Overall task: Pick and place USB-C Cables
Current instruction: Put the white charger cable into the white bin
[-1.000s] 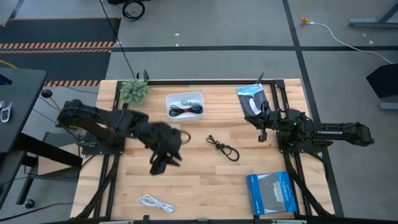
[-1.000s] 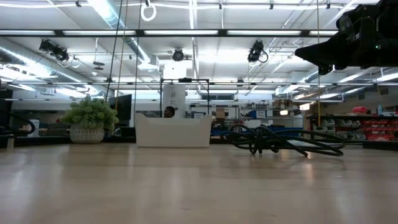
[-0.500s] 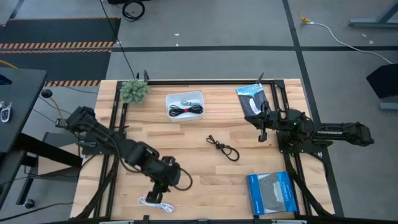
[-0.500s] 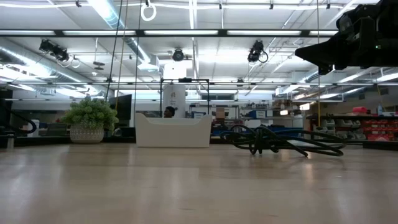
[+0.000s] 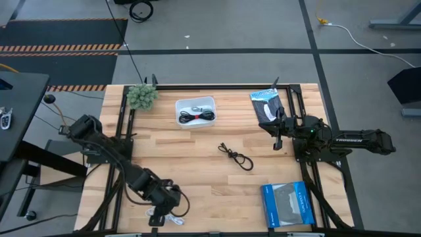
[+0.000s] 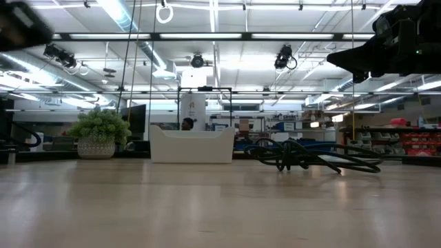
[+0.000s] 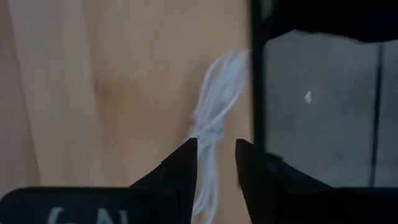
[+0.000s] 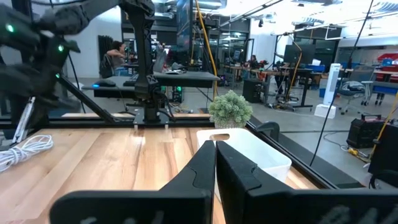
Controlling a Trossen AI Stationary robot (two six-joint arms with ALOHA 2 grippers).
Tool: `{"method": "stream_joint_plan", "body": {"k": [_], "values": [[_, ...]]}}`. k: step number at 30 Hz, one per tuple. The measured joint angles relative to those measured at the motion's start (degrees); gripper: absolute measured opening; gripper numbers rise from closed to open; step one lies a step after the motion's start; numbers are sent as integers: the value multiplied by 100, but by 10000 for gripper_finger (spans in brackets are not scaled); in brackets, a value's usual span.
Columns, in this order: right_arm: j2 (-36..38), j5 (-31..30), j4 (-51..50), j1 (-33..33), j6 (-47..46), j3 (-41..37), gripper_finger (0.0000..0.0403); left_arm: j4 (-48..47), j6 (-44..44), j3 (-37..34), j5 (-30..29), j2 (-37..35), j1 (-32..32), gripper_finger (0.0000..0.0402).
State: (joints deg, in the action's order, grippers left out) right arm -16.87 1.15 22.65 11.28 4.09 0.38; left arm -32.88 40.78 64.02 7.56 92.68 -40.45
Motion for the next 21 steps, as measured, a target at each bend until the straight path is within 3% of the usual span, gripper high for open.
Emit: {"method": "stream_joint_plan", "body": {"k": [4, 11, 21], "values": [[-1, -1, -2, 0, -1, 0, 20, 43, 671, -479, 36, 0, -98, 117], [-1, 0, 0, -1, -2, -2, 20, 431, 714, -818, 106, 0, -234, 129], [-2, -2, 0, 0, 0, 0, 20, 812, 587, -827, -112, 173, -489, 216]]}}
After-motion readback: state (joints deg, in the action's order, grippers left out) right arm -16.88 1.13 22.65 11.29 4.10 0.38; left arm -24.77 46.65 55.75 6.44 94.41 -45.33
